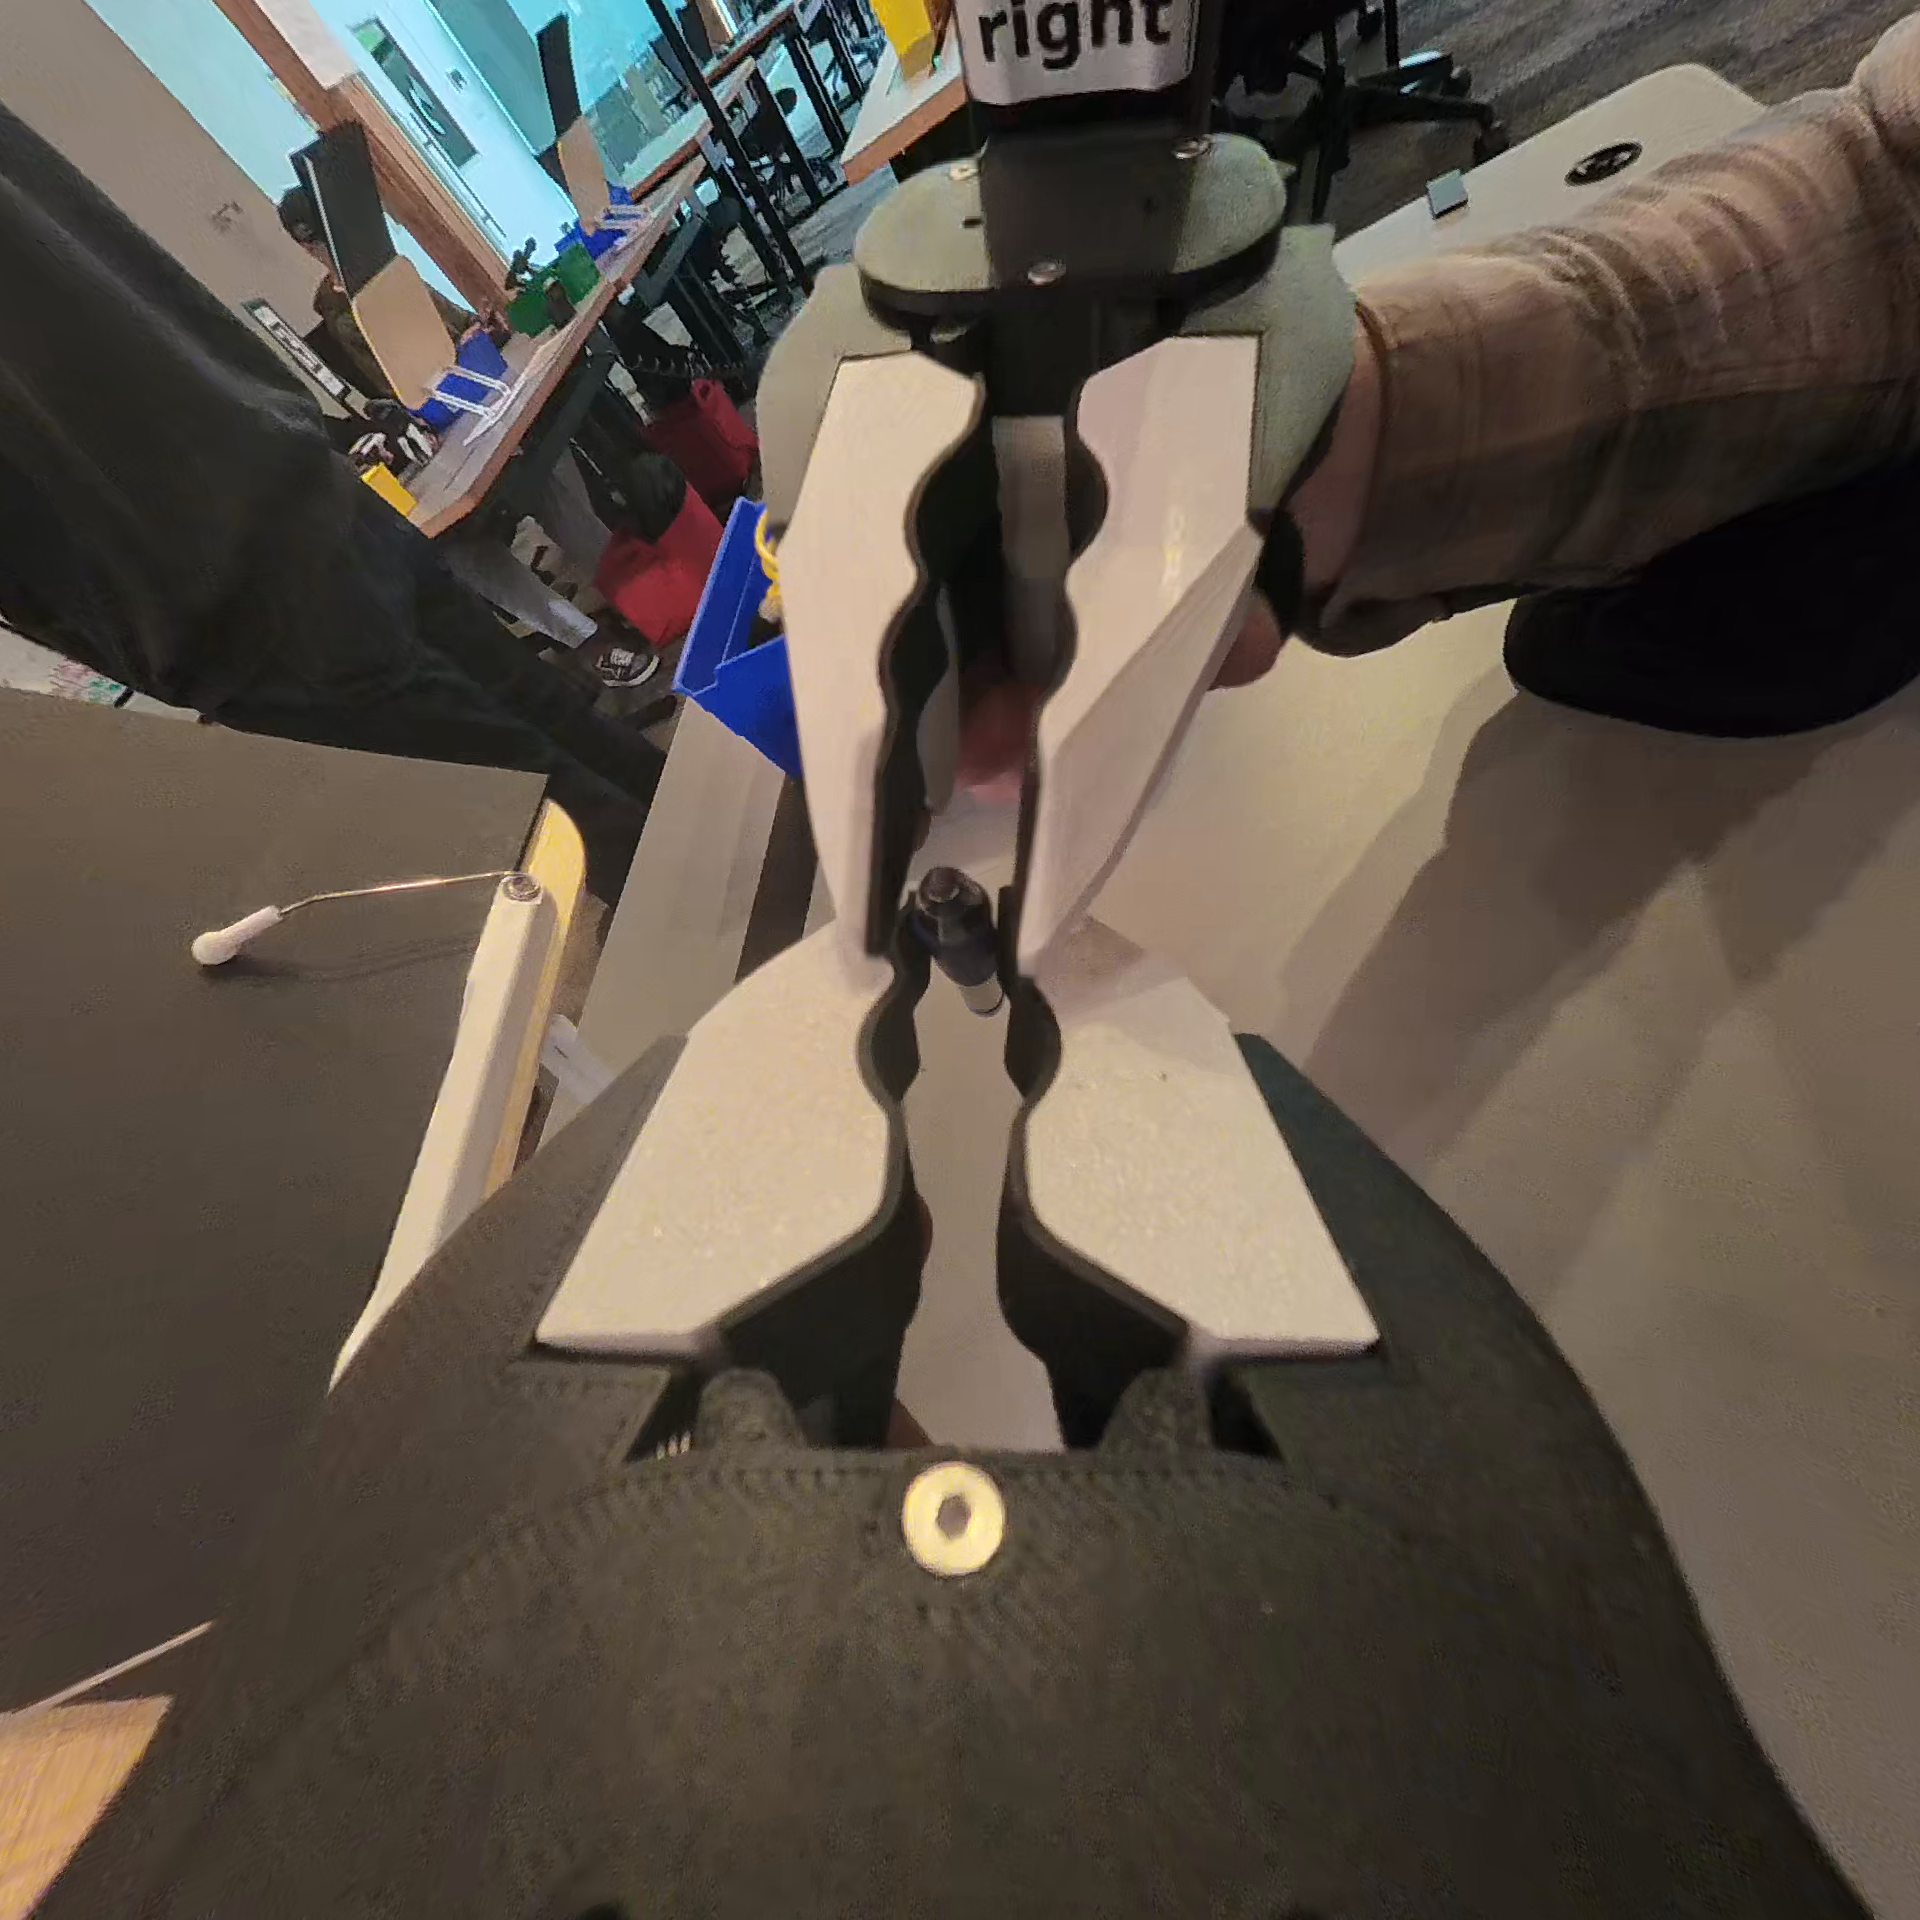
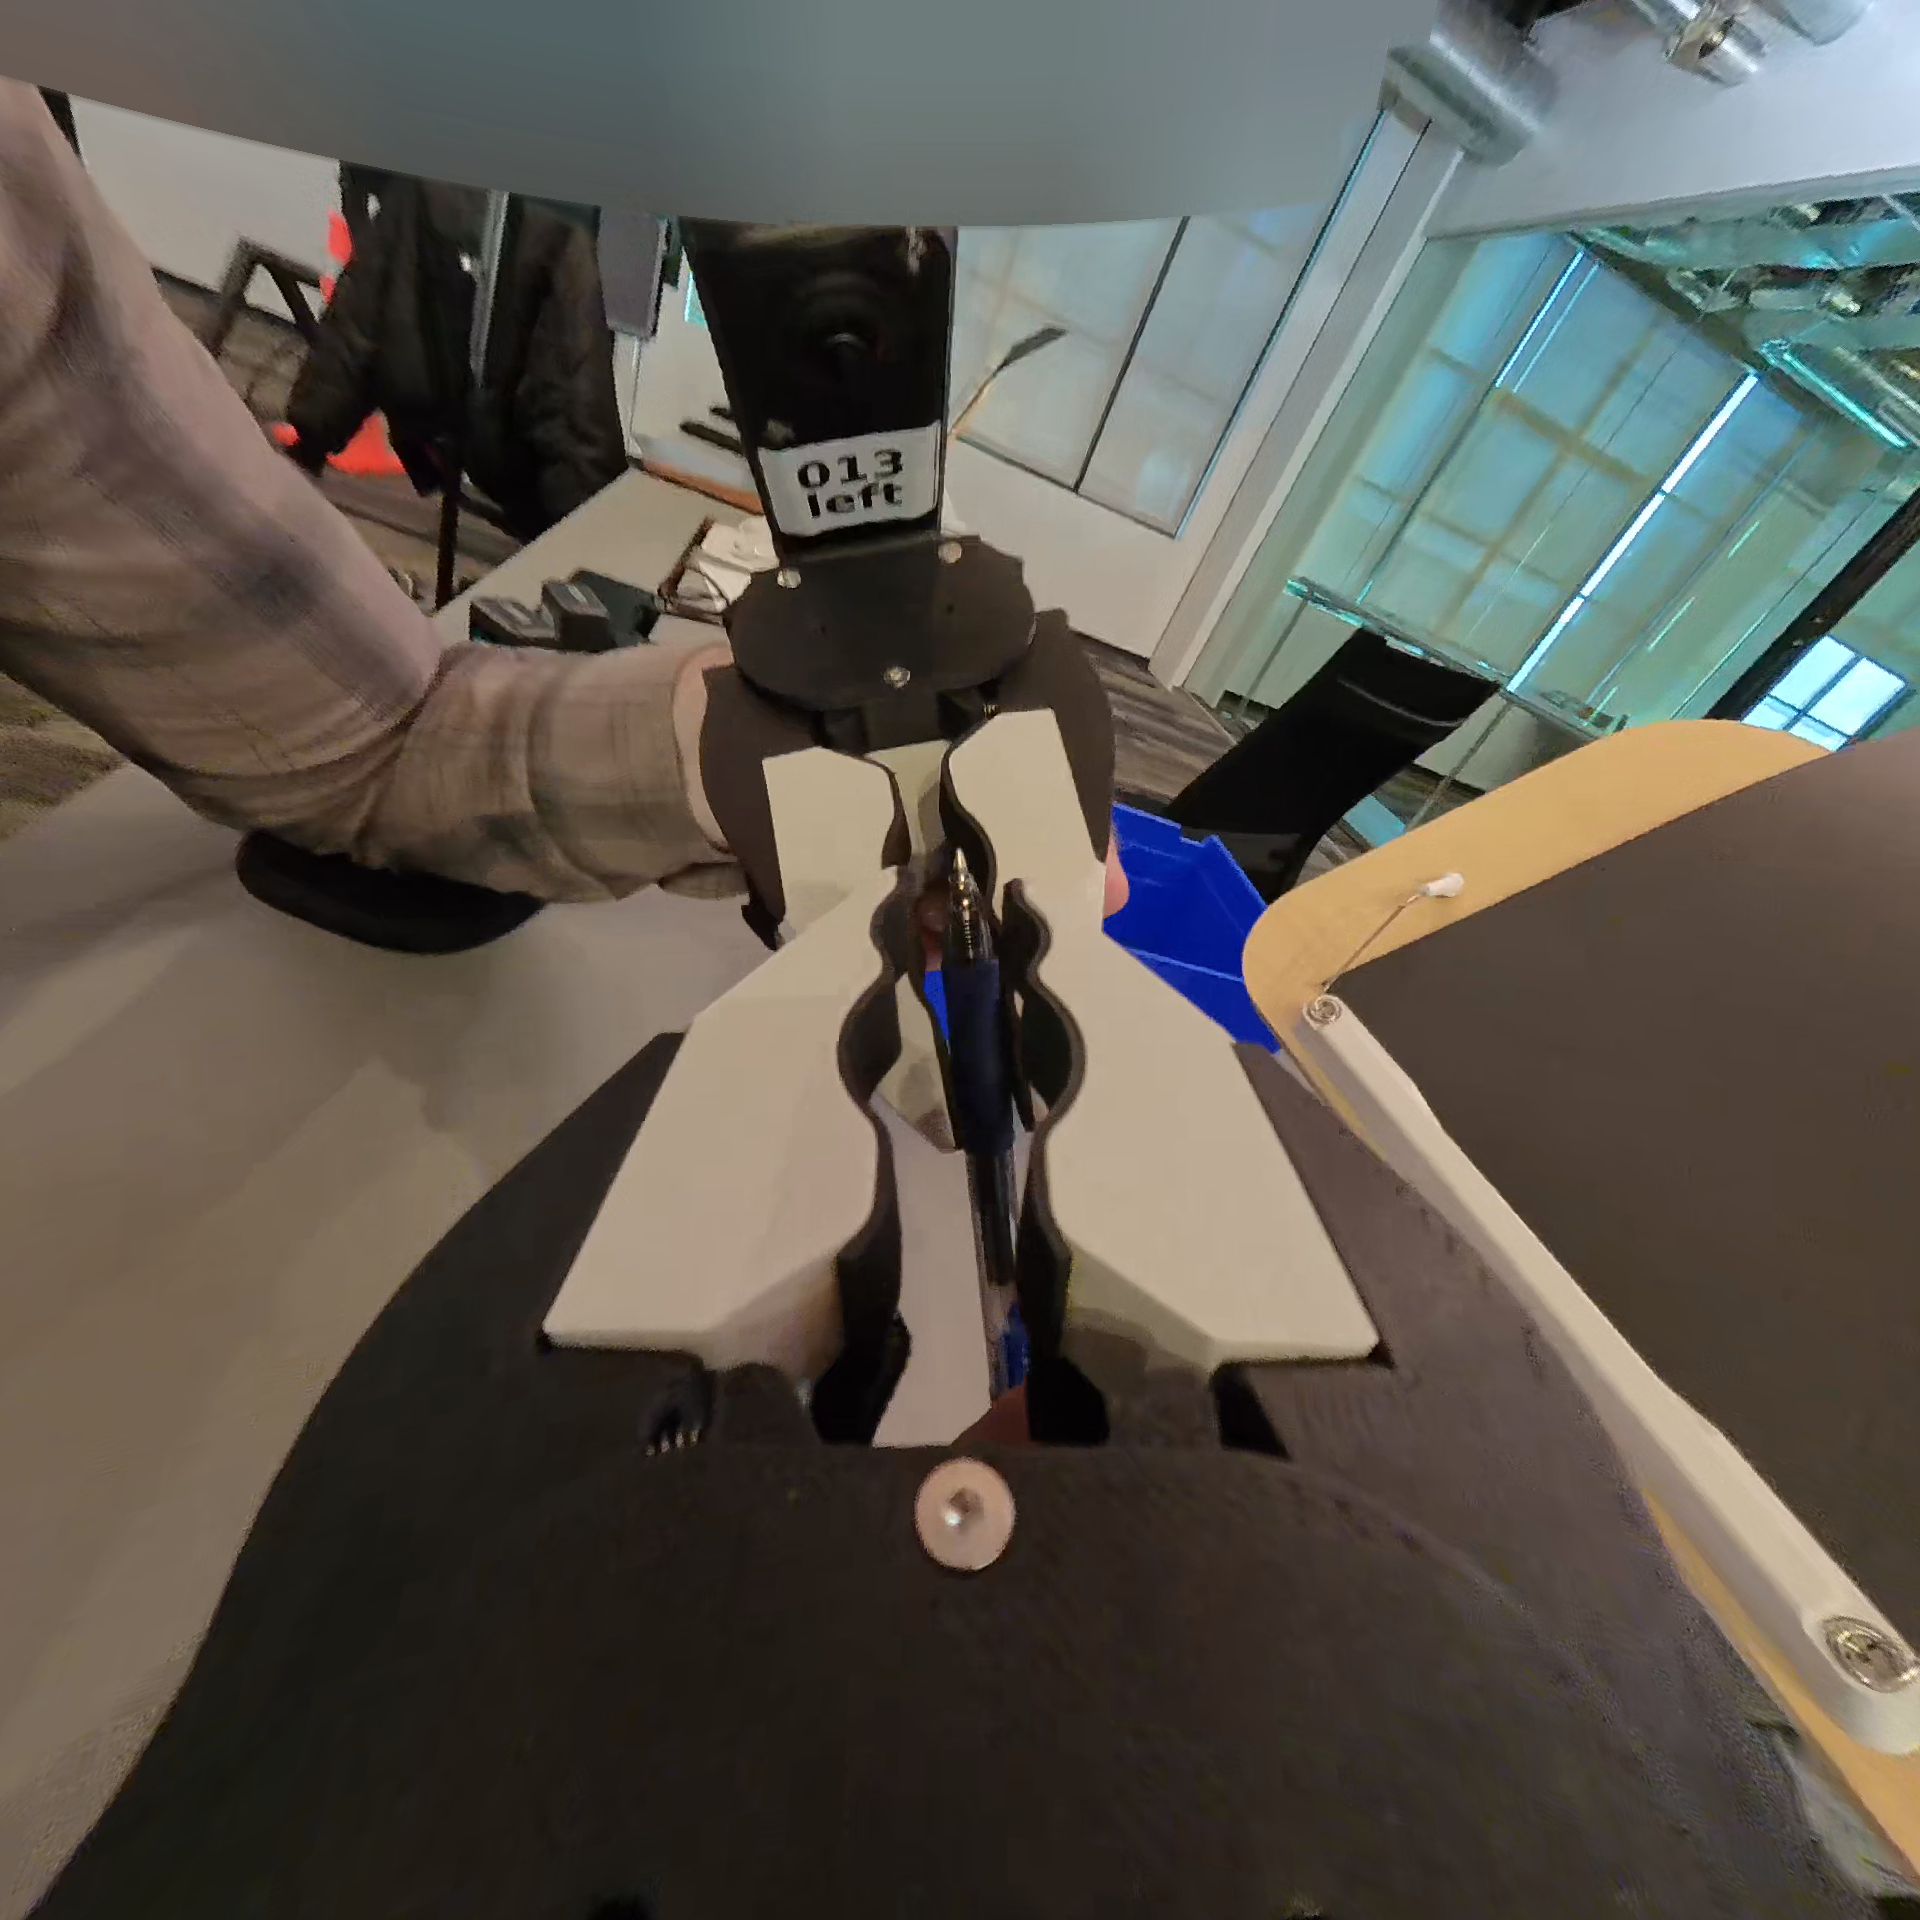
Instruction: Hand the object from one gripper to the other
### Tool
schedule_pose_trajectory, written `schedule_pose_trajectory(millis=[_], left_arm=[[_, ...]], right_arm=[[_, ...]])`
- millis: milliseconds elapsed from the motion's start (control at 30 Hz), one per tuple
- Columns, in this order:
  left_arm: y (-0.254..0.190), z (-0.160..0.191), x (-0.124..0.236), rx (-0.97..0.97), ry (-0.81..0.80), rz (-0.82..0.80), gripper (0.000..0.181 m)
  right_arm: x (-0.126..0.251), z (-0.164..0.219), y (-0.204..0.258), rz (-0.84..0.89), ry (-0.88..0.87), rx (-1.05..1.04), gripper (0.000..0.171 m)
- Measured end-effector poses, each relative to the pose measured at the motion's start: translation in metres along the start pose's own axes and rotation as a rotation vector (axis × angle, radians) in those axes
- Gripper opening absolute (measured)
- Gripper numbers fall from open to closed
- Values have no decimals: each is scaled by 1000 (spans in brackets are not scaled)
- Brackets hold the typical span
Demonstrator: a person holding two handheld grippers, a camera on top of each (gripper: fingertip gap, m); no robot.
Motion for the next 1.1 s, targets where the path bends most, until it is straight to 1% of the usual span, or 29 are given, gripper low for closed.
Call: schedule_pose_trajectory(millis=[100,233,367,467,567,633,700,800,867,900,967,1100], left_arm=[[-1,1,-1,-17,26,-3,12],[0,1,-1,-8,16,-9,12],[4,-1,1,22,-24,-30,12],[8,-1,3,63,-85,-42,13],[17,4,5,85,-122,-94,32],[20,8,4,114,-134,-89,46],[20,14,1,159,-149,-56,57],[19,25,-8,259,-197,-14,67],[16,32,-16,326,-240,10,69],[14,35,-21,345,-254,8,67],[9,38,-27,362,-284,13,57],[6,39,-30,344,-320,-12,21]], right_arm=[[-2,2,1,17,26,27,4],[-1,1,1,25,20,50,4],[1,0,-3,56,-46,13,3],[4,-2,-8,95,-111,-22,2],[15,-8,-19,152,-200,-70,3],[25,-13,-28,199,-280,-114,3],[33,-17,-35,236,-347,-153,3],[41,-22,-40,266,-439,-189,3],[44,-25,-40,273,-479,-206,3],[45,-27,-40,272,-497,-215,3],[45,-28,-40,274,-501,-217,3],[44,-29,-40,276,-510,-217,3]])
Point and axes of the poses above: each gripper's, where its closed fingertips meet, x back along the fingers, z out of its underside, y = z × x across the jaws, the point moved 8 cm from there along x, back along the fingers, and after that the axes turned 10 degrees about -y, right-handed, at the moved point
